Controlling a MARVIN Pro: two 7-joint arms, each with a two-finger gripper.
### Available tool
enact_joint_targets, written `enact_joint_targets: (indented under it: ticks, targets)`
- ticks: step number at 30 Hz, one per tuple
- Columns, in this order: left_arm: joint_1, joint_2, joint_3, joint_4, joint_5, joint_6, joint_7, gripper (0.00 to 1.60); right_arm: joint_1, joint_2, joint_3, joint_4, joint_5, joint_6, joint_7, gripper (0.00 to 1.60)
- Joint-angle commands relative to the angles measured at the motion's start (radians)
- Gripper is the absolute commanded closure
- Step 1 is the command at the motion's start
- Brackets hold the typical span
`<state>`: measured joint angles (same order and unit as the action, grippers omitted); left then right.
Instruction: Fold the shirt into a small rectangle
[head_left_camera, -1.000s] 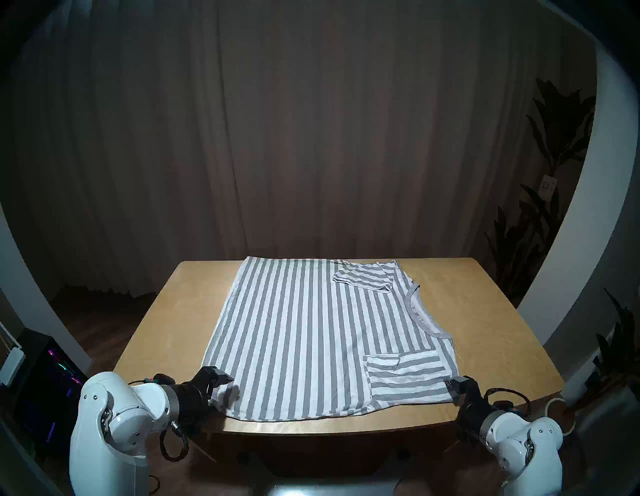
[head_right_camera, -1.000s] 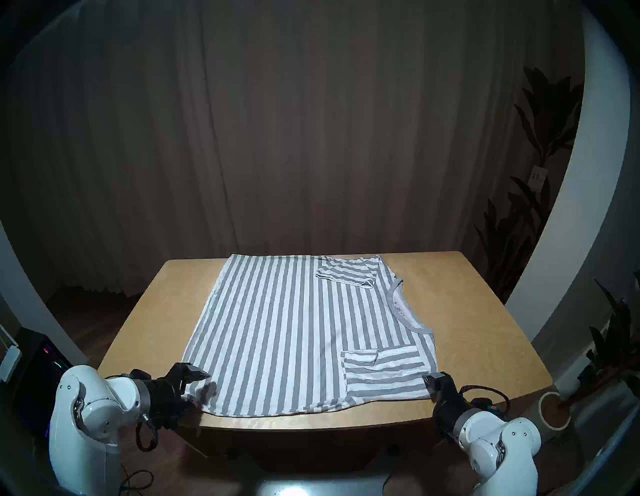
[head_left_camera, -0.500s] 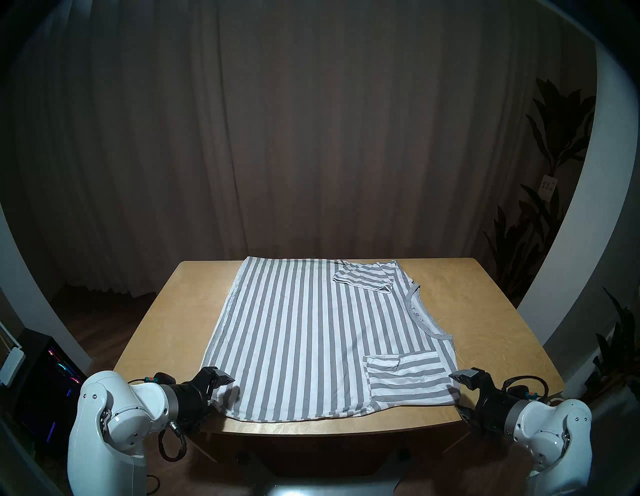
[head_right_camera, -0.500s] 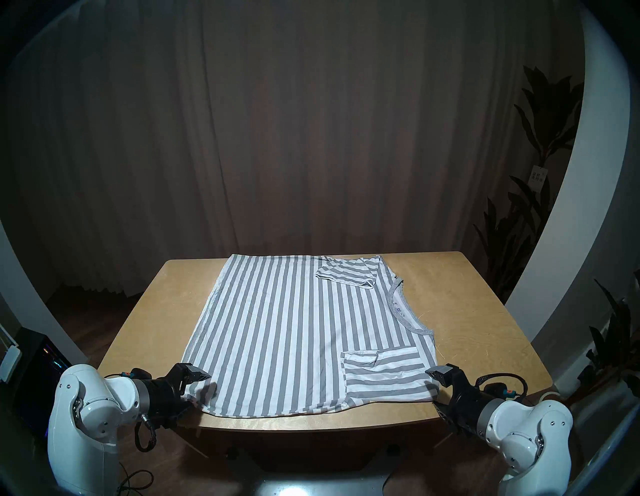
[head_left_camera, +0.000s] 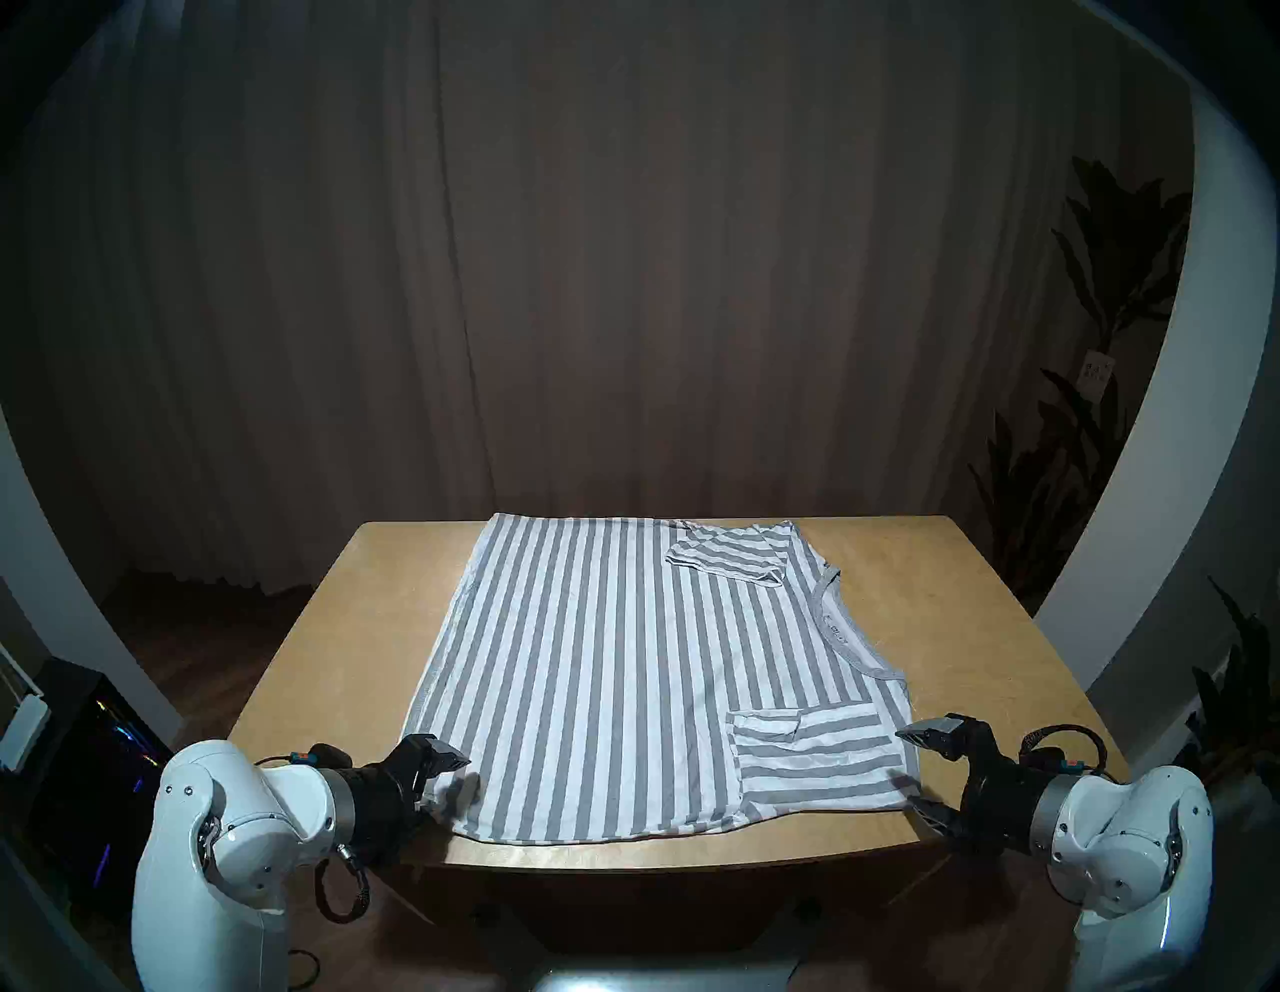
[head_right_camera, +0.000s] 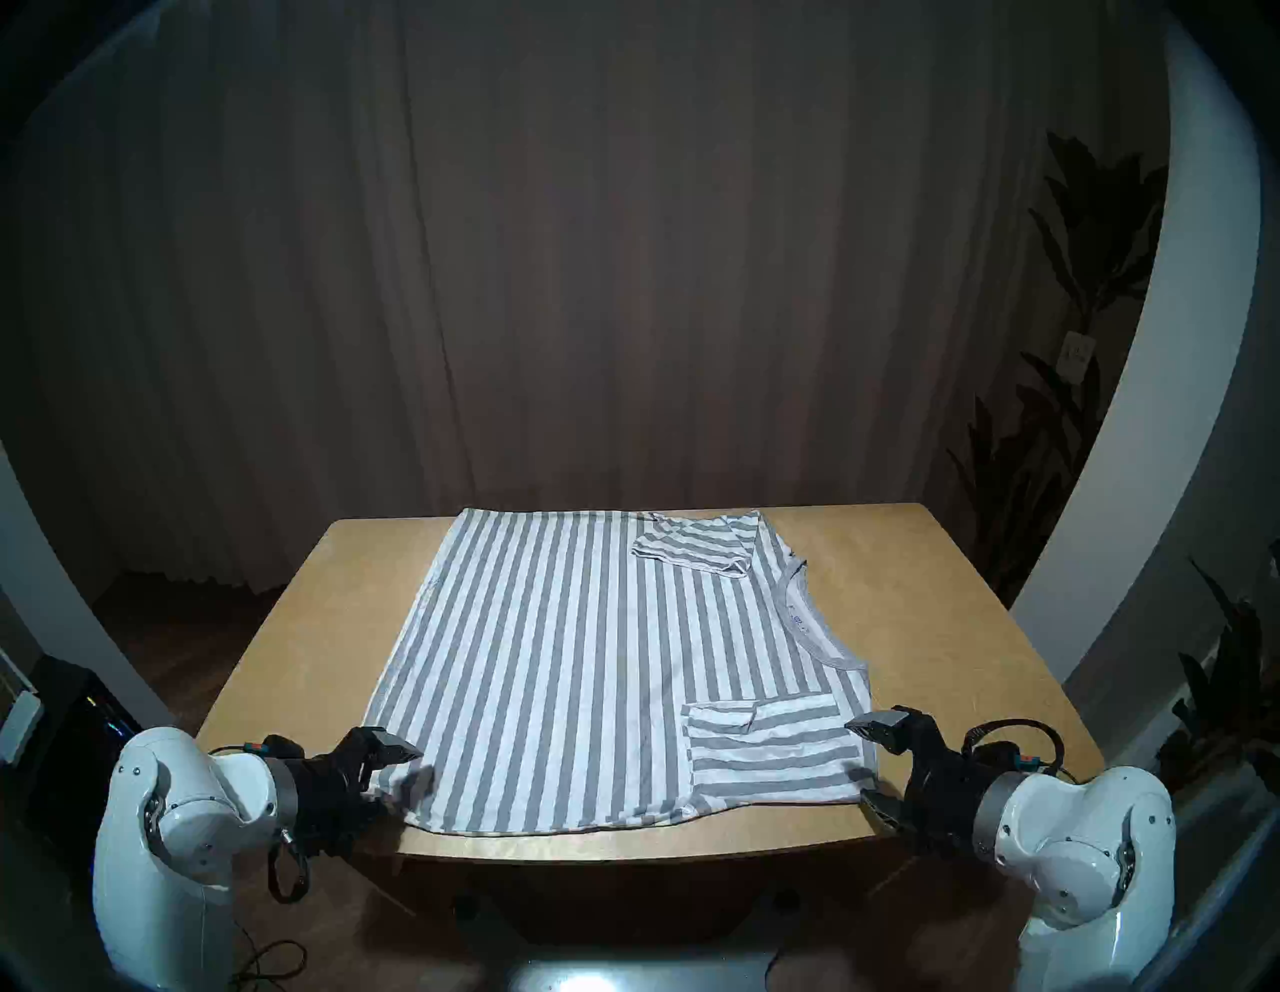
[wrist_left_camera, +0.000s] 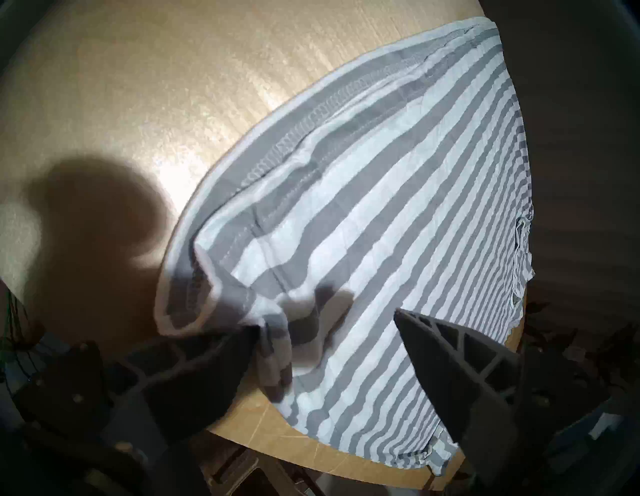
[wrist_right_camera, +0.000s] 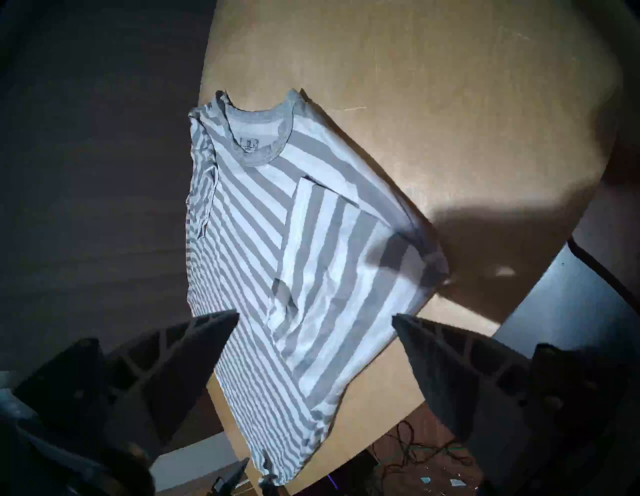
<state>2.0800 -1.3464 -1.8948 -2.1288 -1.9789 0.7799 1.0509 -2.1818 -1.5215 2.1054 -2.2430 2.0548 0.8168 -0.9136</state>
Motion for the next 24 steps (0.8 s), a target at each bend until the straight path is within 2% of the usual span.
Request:
enact_joint_targets:
  ticks: [1,6,15,24]
  targets:
    - [-0.003,0.015,0.014,0.043,-0.006,-0.001,0.04,0.0,-0.001,-0.044,-0.026,0.012,-0.059,-0.03,0.014,0.0]
    - [-0.012,0.033,0.022,0.052,-0.014,0.002,0.043,0.0,0.008,-0.082,-0.037,0.037,-0.104,-0.04,0.079,0.0]
    - [-0.023,0.058,0.027,0.061,-0.021,-0.004,0.049,0.0,0.01,-0.108,-0.061,0.05,-0.197,-0.06,0.165,0.0]
    - [-0.051,0.094,0.056,0.092,-0.036,0.003,0.054,0.0,0.008,-0.124,-0.086,0.108,-0.302,-0.086,0.261,0.0]
